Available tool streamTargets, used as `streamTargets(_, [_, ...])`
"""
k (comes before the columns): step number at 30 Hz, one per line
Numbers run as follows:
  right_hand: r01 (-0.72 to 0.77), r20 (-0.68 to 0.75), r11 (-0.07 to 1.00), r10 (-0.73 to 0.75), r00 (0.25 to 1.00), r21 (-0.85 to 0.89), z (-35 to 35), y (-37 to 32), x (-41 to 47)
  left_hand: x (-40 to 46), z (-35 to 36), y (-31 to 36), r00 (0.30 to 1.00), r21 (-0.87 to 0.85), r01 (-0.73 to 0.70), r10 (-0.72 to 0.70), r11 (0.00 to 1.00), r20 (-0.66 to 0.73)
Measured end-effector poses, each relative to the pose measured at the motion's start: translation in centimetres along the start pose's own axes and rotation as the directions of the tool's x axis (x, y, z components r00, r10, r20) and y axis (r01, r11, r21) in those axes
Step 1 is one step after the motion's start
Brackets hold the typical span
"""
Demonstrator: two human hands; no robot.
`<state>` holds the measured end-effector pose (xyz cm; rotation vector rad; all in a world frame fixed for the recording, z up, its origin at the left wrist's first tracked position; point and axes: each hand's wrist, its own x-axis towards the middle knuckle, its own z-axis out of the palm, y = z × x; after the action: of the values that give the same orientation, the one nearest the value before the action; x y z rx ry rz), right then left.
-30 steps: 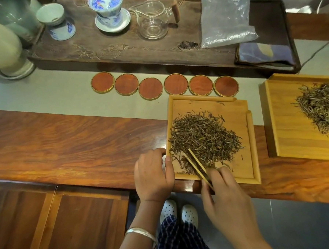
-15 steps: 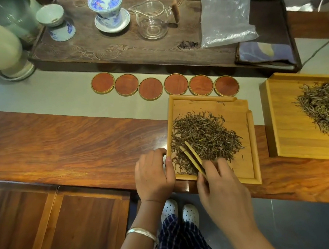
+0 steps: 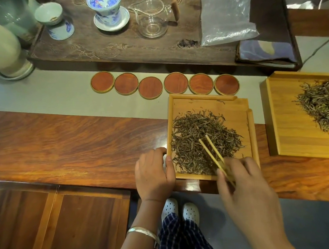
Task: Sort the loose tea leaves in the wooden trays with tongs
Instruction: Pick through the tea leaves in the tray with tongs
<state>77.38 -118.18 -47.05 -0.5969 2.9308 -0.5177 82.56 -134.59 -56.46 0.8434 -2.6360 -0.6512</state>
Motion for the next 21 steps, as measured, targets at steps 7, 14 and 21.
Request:
streamTargets(7, [0.023,0.042,0.999,-0.025,0.999,0.046,1.8,0.1,0.0,-0.1,0.1,0.0,1.0,-0.009,-0.001,0.001,1.0,-0.016])
streamTargets(14, [0.053,0.059,0.997,-0.056,0.997,0.059,2.5,-0.6,-0.6,-0.1,0.0,-0.1,1.0,0.01,0.0,0.0,1.0,0.01])
streamTargets(21, [0.051,0.022,0.992,-0.054,0.998,0.115,2.7,0.1,-1.2,-0.1,0.0,-0.1,1.0,-0.007,0.001,-0.001,1.0,0.003])
